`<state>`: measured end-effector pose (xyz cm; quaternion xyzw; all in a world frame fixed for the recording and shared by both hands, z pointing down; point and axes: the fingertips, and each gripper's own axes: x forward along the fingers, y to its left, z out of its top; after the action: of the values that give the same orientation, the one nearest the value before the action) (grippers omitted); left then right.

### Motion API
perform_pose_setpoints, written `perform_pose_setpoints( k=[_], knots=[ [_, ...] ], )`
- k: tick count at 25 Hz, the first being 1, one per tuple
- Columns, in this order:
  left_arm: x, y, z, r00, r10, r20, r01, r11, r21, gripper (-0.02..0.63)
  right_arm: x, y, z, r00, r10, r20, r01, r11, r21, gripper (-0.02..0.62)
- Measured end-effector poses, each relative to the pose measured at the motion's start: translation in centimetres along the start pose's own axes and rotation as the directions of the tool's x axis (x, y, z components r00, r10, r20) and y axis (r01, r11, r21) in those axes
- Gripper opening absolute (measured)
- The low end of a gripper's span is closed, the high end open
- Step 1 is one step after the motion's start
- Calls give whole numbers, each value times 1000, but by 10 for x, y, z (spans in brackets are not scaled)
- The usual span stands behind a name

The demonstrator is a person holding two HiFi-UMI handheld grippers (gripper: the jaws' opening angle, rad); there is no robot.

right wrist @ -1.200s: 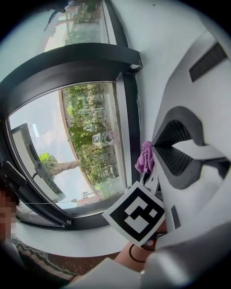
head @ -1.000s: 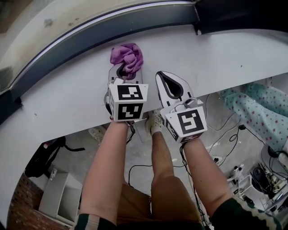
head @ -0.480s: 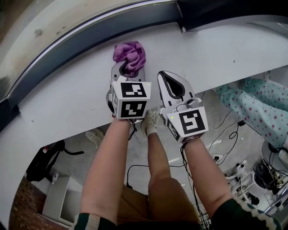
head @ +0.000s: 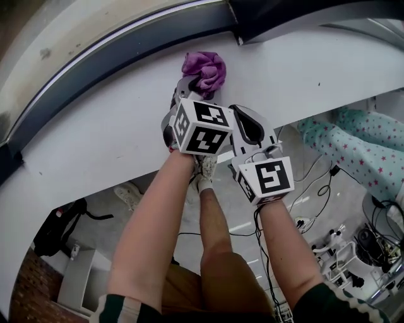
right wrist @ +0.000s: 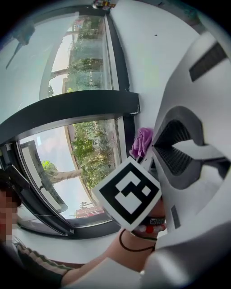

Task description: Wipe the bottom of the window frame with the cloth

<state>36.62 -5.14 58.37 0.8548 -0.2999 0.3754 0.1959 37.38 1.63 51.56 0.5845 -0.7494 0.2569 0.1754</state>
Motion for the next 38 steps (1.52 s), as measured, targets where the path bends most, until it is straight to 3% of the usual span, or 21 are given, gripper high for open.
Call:
perform_pose_setpoints(
  k=[9, 19, 30, 38],
  knots=[
    [10, -15, 16, 1000, -25, 11, 26, 999, -46, 101, -12, -11, -1, 1000, -25, -4, 25, 1000, -11, 14],
    [4, -21, 18, 999, -31, 13, 31, 999, -41, 101, -20, -19, -7, 998, -53, -24, 53, 998, -18, 14],
    [-6, -48, 2, 997, -47, 54, 48, 998, -32, 101, -31, -26, -18, 996, -76, -43, 73, 996, -60, 14],
    [-25, -71, -25, 997, -70, 39, 72, 996, -50, 101, -42, -18, -26, 993, -103, -58, 101, 994, -26, 14]
  ],
)
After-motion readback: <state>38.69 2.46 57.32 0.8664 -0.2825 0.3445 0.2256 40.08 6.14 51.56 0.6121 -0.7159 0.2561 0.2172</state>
